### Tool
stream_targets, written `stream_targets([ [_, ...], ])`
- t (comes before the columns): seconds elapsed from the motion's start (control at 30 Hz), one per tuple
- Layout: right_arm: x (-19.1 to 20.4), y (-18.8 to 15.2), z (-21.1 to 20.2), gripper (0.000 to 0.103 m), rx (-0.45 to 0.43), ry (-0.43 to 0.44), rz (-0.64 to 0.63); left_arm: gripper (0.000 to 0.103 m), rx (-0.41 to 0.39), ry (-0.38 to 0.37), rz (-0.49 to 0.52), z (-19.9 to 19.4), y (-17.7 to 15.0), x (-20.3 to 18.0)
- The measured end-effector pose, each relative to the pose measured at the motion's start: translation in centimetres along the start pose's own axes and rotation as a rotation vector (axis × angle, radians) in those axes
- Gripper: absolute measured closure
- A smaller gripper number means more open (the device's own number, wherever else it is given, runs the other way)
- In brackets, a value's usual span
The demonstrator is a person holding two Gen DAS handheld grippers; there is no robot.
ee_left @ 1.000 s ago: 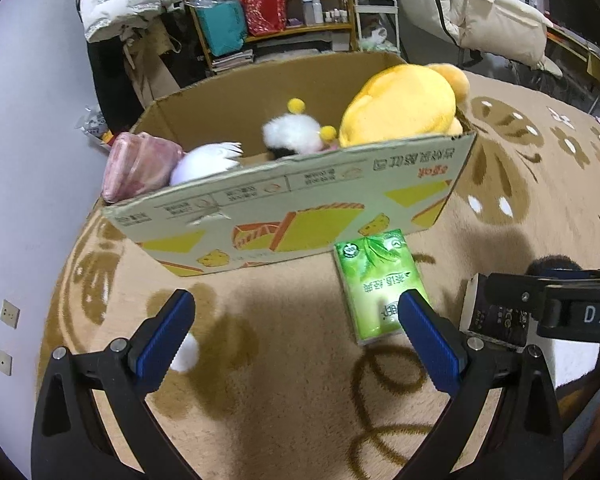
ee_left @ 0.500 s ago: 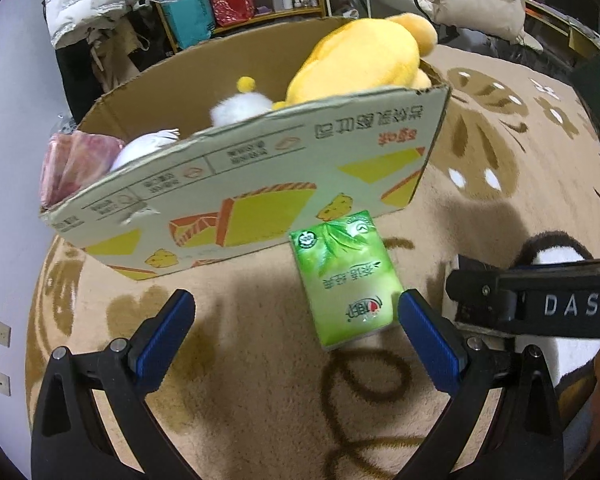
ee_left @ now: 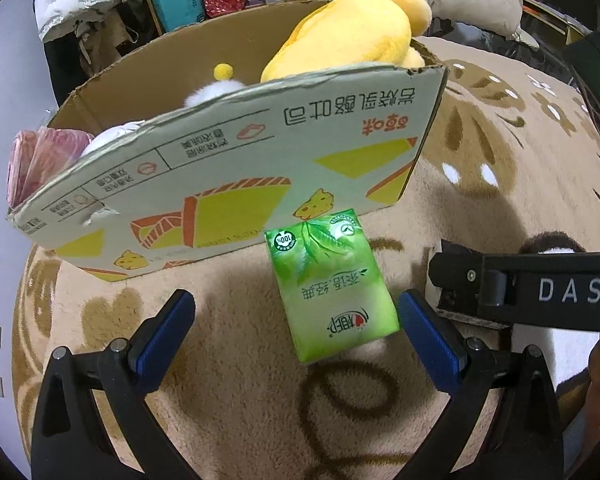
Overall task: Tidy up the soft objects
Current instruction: 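Lower the left tool onto the green tissue packet while the right tool grips the black tissue box, then lift the green packet with the left tool while the right tool lifts the black box toward the box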
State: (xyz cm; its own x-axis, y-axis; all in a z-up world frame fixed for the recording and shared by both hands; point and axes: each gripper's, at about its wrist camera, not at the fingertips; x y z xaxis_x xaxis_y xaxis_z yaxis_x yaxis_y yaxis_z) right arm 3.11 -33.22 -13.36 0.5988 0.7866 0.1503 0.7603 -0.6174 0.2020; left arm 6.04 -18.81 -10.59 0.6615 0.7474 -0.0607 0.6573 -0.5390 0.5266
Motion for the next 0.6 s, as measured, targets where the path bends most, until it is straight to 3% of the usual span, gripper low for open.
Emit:
stream_targets([
  [0.13, -0.1, 0.3, 0.1, 0.030, -0.005, 0.003, 0.002, 0.003, 0.013, -0.009, -0.009, 0.3, 0.1, 0.0],
  [0.2, 0.0, 0.4, 0.2, 0.030, -0.007, 0.003, 0.001, 0.011, 0.019, -0.027, -0.012, 0.4, 0.0, 0.0],
  [0.3, 0.3, 1.0, 0.4, 0.030, -0.012, 0.005, 0.000, 0.027, 0.043, -0.061, -0.023, 0.7, -0.2, 0.0],
  [0.37, 0.4, 1.1, 0.4, 0.030, -0.016, 0.007, 0.000, 0.046, 0.069, -0.067, -0.022, 1.2, -0.4, -0.2],
  [0.6, 1.0, 1.1, -0.2, 0.030, -0.032, -0.002, -0.020, 0.049, 0.058, -0.073, -0.046, 0.9, -0.8, 0.0],
])
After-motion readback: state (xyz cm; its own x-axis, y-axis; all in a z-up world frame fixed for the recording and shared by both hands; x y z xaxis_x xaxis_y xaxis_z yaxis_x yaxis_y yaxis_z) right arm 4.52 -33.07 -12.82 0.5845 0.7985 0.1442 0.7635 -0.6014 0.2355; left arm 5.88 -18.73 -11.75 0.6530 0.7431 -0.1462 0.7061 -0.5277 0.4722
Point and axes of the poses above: each gripper's, at about its wrist camera, not at the fingertips, and z roughly the way its jaws point, x to its left, y to its top, and after that the axes turned 11 degrees about -y, right-handed
